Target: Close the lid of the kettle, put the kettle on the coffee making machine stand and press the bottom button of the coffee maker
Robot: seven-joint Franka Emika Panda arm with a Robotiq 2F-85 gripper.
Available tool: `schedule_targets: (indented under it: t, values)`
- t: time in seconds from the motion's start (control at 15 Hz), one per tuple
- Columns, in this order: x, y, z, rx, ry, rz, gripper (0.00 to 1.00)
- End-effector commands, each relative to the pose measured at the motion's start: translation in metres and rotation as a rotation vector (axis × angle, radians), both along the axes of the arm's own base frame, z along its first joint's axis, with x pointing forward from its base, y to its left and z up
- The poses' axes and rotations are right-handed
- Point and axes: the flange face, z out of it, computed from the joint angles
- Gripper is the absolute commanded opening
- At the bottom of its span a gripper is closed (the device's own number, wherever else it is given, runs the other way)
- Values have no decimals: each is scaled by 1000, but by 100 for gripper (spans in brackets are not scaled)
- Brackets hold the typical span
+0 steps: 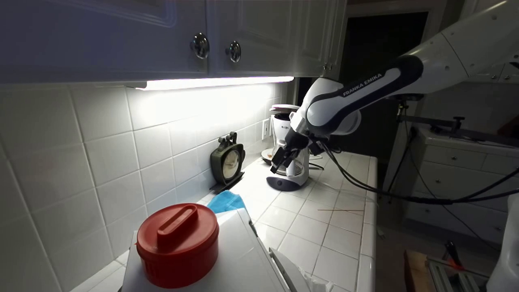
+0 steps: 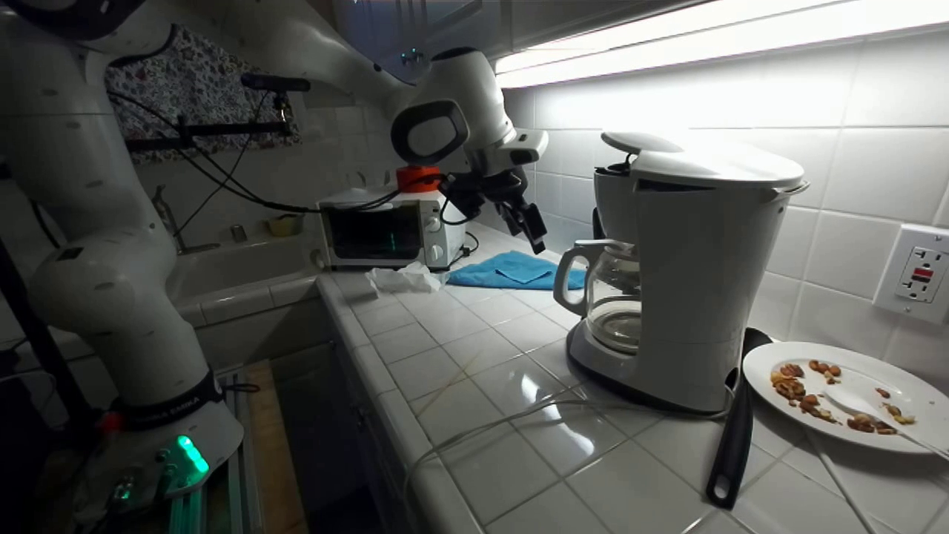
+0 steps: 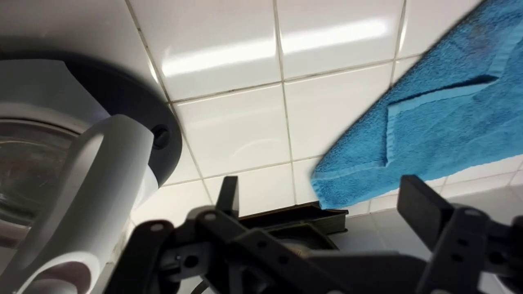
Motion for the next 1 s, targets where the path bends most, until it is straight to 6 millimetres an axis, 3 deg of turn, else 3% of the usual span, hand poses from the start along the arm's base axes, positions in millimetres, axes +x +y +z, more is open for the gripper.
schedule_targets:
  t: [0.0,0.07,0.33,0.67,0.73,0.93]
  values:
    - [21,-3,-25,-55,56,15,86]
    - [26,-4,-33,-76,71,11,74]
    - [45,-4,-63,-129,108,-14,44]
    - [65,-2,-80,-222,66,-68,9]
    - [67,-2,-82,-254,64,-81,4]
    - [72,3,-90,-342,96,-101,0]
